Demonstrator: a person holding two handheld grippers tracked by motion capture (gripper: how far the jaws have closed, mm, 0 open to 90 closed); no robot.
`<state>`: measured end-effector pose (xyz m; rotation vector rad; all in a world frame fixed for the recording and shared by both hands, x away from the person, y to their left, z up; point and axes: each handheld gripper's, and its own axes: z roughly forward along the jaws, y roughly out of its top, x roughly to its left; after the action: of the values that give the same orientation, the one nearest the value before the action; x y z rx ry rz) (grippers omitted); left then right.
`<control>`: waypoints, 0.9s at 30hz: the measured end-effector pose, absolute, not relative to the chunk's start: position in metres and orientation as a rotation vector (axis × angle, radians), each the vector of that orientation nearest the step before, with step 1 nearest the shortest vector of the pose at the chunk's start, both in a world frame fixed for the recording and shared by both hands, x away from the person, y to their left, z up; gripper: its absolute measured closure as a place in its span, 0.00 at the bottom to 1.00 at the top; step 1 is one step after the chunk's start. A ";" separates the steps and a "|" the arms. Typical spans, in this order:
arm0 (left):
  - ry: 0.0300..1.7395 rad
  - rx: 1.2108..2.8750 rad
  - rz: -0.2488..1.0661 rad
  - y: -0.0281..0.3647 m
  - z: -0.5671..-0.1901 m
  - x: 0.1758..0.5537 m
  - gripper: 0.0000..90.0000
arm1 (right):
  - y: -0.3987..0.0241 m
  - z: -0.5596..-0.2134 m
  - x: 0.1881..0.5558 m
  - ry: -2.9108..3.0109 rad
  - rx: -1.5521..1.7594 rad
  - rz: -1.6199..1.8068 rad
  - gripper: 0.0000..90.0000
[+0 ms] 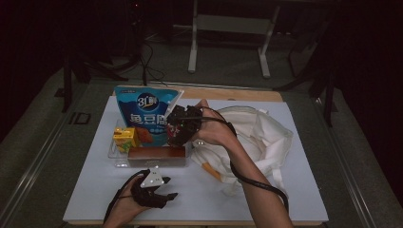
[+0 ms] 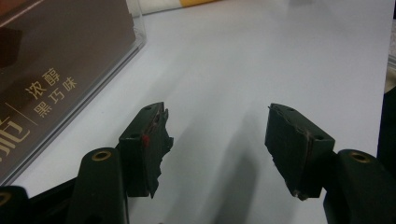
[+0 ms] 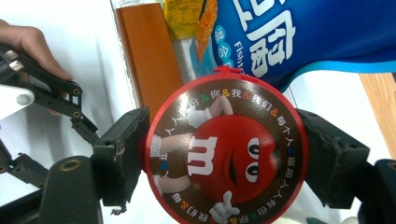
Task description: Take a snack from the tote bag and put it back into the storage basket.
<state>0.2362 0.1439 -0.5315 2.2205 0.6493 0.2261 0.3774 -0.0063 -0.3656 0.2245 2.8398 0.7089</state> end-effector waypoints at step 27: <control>0.653 2.219 0.229 0.144 -0.531 0.236 0.43 | -0.006 -0.377 0.387 2.814 0.270 0.718 0.26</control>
<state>0.2358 0.1443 -0.5313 2.2195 0.6526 0.2286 0.3874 -0.0057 -0.3770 0.2703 2.8137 0.7180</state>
